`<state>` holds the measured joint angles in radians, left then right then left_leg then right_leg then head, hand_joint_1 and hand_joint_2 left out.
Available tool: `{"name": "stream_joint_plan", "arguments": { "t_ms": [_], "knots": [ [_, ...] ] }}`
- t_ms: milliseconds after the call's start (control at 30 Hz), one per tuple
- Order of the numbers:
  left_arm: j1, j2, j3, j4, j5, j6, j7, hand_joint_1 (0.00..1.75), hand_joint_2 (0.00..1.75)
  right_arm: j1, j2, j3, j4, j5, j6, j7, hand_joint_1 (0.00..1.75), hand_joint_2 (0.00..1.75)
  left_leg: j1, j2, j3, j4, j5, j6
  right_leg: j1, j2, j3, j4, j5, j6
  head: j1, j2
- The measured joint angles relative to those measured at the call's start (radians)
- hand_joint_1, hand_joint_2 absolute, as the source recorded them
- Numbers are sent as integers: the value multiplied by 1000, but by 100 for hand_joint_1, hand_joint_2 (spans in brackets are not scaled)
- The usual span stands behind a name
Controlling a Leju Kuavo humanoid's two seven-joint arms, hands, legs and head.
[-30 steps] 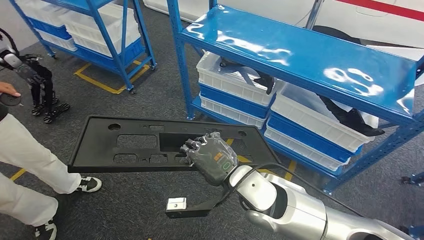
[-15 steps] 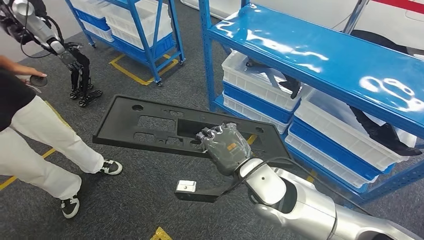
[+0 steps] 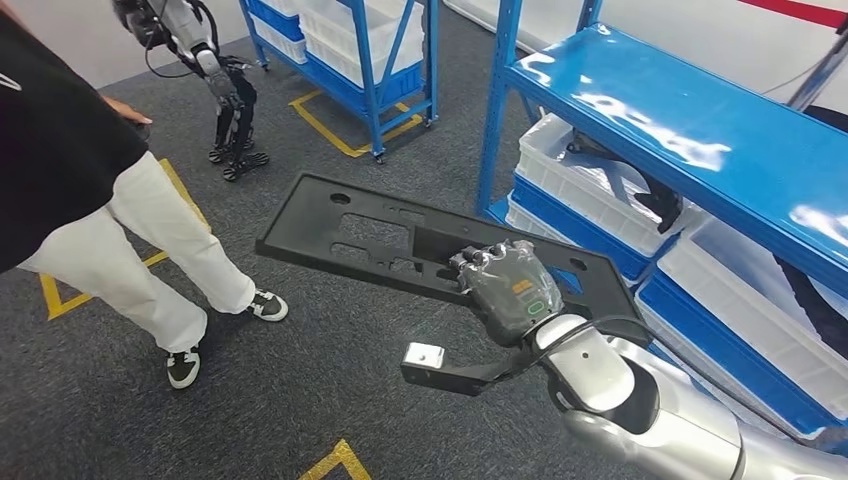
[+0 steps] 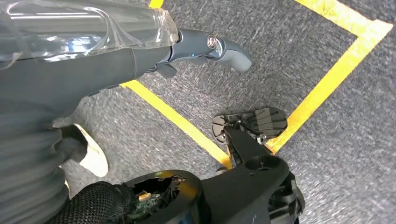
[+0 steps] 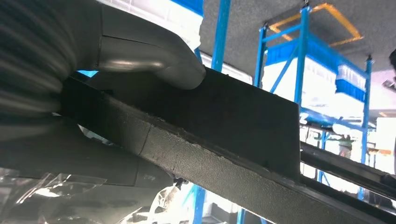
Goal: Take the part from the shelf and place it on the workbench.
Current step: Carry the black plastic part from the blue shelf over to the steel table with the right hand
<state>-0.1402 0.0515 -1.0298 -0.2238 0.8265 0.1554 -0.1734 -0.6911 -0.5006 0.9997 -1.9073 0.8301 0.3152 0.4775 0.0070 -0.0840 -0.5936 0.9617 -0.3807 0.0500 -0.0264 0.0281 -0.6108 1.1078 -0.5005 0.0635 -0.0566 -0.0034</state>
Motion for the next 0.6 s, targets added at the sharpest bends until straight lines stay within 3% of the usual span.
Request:
{"name": "stream_joint_plan", "arguments": {
  "t_ms": [67, 100, 167, 233, 300, 367, 400, 433, 467, 533, 600],
  "knots": [
    [0, -1, 1, 0, 0, 1, 3, 0, 175, -3, -11, -9, -2, -3, -13, -2, 175, 175, 0, -21, -7, 8, -2, -11, -6, 35, 43, -99, 36, -1, 0, 0],
    [1, -1, 1, 0, -1, 1, 5, 0, 175, -3, -14, -11, -3, -3, -19, -3, 175, 175, -1, -30, -12, 9, 0, -18, -5, 42, 48, -112, 37, -5, 0, 0],
    [5, 0, 2, 0, -3, 0, 10, 0, 175, -1, -17, -12, -6, 0, -28, -4, 175, 175, 2, -41, -18, 7, 3, -28, -2, 20, 46, -114, 40, -18, -1, 0],
    [8, 1, 2, 0, -10, -4, 18, 0, 175, 0, -19, -14, -8, 7, -35, -3, 175, 175, 1, -4, -35, 41, -16, -38, -2, -4, 48, -117, 42, -32, -4, 0],
    [9, 2, 2, 0, -18, -9, 25, 0, 175, 4, -22, -16, -9, 16, -43, -3, 175, 175, -1, 51, -86, 151, -72, -48, -1, -27, 50, -117, 41, -41, -7, 0],
    [9, 3, 2, 0, -19, -13, 25, 0, 175, 13, -23, -16, -10, 28, -50, -10, 175, 175, 2, 70, -148, 279, -120, -52, 3, -52, 50, -117, 39, -45, -8, 0],
    [9, 3, 2, 0, -18, -15, 24, 0, 175, 19, -24, -15, -10, 34, -54, -18, 175, 175, 2, 73, -161, 305, -122, -52, 5, -65, 51, -117, 37, -47, -8, 0],
    [9, 4, 2, 0, -17, -17, 22, 0, 175, 23, -24, -15, -9, 41, -58, -27, 175, 175, 2, 76, -154, 290, -107, -49, 7, -77, 52, -117, 35, -47, -8, 0],
    [9, 5, 2, 0, -15, -18, 20, 0, 175, 25, -23, -14, -7, 46, -64, -39, 175, 175, -1, 83, -126, 235, -78, -43, 9, -89, 55, -117, 33, -47, -8, 0],
    [11, 9, 2, 0, -6, -21, 13, 0, 175, 26, -16, -11, -1, 57, -79, -64, 175, 175, -14, 124, -52, 91, -21, -25, 15, -110, 61, -118, 27, -45, -8, 0],
    [16, 11, 3, 0, 6, -25, 3, 0, 175, 24, -3, -6, 11, 66, -95, -90, 175, 175, -28, 154, -18, 16, -3, -12, 19, -129, 66, -120, 22, -39, -8, 0]
  ]
}}
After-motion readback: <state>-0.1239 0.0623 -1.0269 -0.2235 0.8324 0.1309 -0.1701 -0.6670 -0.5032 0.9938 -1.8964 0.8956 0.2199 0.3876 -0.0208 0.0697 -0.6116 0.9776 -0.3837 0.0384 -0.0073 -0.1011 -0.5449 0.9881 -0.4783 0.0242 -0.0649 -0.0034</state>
